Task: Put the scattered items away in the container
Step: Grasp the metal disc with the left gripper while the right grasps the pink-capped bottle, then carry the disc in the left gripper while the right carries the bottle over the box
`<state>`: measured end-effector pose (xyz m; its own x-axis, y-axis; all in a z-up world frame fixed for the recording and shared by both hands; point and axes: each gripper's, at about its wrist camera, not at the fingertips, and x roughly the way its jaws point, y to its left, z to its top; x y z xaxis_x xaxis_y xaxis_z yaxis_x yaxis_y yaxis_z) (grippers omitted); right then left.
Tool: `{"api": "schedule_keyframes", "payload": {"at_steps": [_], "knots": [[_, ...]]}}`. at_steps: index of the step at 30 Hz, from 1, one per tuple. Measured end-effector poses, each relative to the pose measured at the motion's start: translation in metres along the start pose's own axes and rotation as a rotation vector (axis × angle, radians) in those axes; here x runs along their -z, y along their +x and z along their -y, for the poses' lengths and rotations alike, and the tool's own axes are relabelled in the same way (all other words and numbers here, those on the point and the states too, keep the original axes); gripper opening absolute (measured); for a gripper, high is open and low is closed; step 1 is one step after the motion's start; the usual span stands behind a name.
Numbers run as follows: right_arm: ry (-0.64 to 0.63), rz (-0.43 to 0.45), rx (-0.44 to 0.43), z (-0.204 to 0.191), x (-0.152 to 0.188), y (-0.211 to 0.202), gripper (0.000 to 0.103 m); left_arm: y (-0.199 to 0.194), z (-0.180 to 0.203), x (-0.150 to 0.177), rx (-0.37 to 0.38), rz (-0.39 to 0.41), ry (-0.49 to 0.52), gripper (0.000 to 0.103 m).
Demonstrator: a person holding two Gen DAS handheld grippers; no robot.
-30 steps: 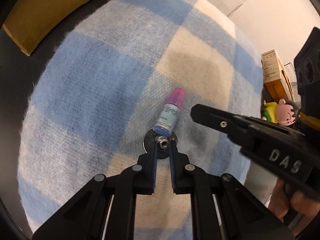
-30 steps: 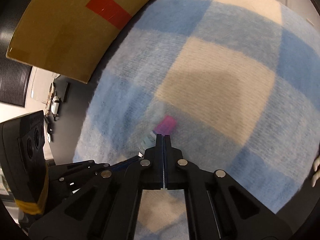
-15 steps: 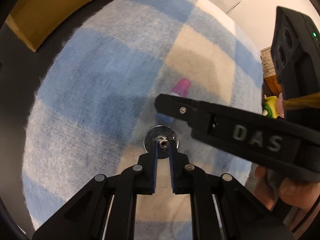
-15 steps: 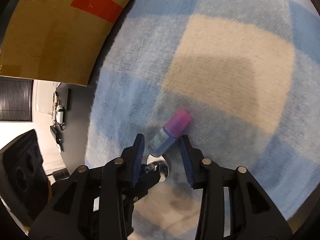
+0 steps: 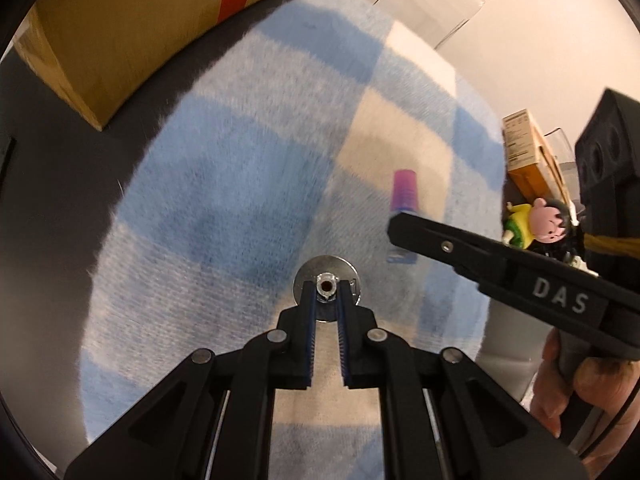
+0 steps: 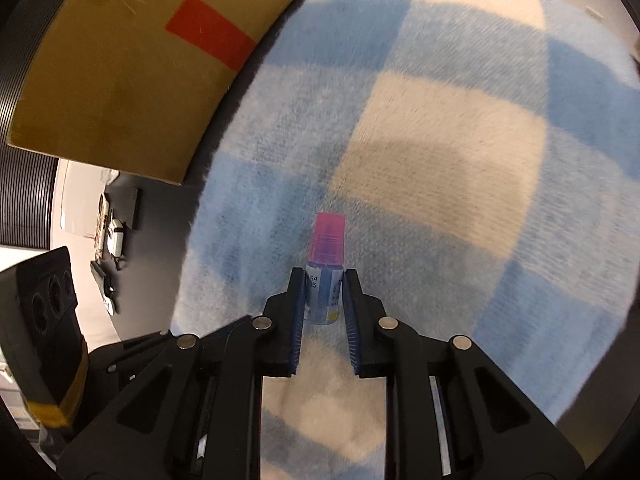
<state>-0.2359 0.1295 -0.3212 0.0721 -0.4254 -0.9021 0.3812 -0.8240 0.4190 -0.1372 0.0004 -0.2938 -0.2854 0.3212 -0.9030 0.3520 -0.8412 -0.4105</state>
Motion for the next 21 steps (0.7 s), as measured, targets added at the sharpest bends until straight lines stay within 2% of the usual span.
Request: {"api": "schedule_keyframes", "payload": {"at_steps": [7,11,21], "knots": [[0.021,0.072,0.029,-0.014,0.011,-0.052,0.019,-0.041,0.009,-0.01,0.038,0.046,0.065,0.01],[0.016,0.116,0.041,-0.035,0.018,-0.079,0.019,-0.067,0.011,-0.016,0.064,0.074,0.096,0.01],[-0.004,0.234,0.072,-0.116,0.049,-0.133,0.019,-0.161,0.005,-0.019,0.093,0.145,0.173,0.01]]}}
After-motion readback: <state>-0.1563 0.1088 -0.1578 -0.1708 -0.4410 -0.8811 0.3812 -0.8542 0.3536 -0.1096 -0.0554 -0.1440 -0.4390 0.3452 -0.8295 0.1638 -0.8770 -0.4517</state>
